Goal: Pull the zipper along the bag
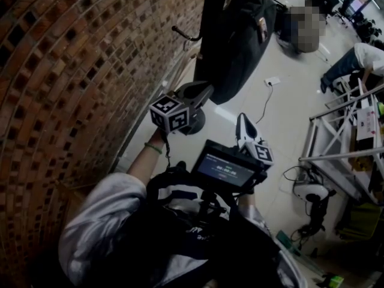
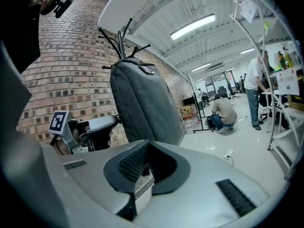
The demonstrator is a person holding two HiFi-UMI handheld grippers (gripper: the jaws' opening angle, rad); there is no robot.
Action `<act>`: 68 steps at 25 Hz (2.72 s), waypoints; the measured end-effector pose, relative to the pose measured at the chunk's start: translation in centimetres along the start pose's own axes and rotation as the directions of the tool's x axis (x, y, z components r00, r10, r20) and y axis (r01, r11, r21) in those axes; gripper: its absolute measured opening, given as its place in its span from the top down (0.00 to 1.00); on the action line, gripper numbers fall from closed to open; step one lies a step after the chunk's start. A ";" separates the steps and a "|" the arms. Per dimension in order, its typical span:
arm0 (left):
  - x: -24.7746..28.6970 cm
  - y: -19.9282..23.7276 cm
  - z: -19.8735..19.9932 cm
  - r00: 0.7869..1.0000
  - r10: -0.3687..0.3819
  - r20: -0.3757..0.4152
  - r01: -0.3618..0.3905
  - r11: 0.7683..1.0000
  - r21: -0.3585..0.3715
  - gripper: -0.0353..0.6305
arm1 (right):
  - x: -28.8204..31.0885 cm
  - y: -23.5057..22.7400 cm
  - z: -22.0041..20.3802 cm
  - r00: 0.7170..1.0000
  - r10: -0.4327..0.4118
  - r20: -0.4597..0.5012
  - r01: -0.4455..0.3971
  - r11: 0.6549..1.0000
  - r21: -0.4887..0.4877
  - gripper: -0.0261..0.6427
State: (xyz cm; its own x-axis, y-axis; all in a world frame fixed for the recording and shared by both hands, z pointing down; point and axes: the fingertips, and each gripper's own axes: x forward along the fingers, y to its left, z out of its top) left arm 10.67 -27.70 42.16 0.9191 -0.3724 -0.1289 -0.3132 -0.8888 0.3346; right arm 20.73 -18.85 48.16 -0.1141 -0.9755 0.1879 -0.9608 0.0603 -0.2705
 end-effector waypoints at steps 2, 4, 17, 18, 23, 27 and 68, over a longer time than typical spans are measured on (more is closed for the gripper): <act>0.0 -0.1 0.1 1.000 0.012 -0.005 -0.012 1.000 0.016 0.92 | 0.1 0.0 0.0 1.000 0.004 -0.001 -0.004 1.000 0.001 0.95; -0.2 -0.2 0.4 0.999 0.054 0.002 -0.054 0.993 0.104 0.92 | 0.2 0.2 0.1 1.000 0.009 -0.003 -0.009 1.000 0.001 0.95; -0.6 -0.5 1.8 0.996 0.083 0.020 -0.085 0.972 0.217 0.92 | 1.2 2.5 5.9 0.991 0.113 0.067 -0.105 0.987 -0.121 0.95; -0.6 -0.6 2.0 0.997 0.078 0.027 -0.081 0.977 0.199 0.92 | 1.3 3.0 7.2 0.988 0.132 0.079 -0.121 0.983 -0.141 0.95; -0.8 -0.8 2.3 0.996 0.078 0.047 -0.084 0.985 0.151 0.92 | 2.1 5.7 15.6 0.956 0.254 0.148 -0.210 0.942 -0.262 0.95; -0.9 -0.5 2.1 0.995 0.086 0.052 -0.093 0.987 0.133 0.92 | 2.5 7.4 22.2 0.930 0.313 0.194 -0.230 0.905 -0.357 0.95; -0.8 -0.1 2.3 0.986 0.164 -0.016 -0.161 0.979 0.122 0.92 | 7.1 12.6 31.6 0.918 0.382 0.110 -0.282 0.820 -0.497 0.97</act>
State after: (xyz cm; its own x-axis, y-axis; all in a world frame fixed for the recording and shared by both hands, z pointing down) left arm 9.43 -27.92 40.06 0.8590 -0.5087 -0.0576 -0.4837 -0.8432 0.2346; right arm 15.79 -31.70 16.27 -0.4441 -0.8953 -0.0348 -0.8817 0.4298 0.1947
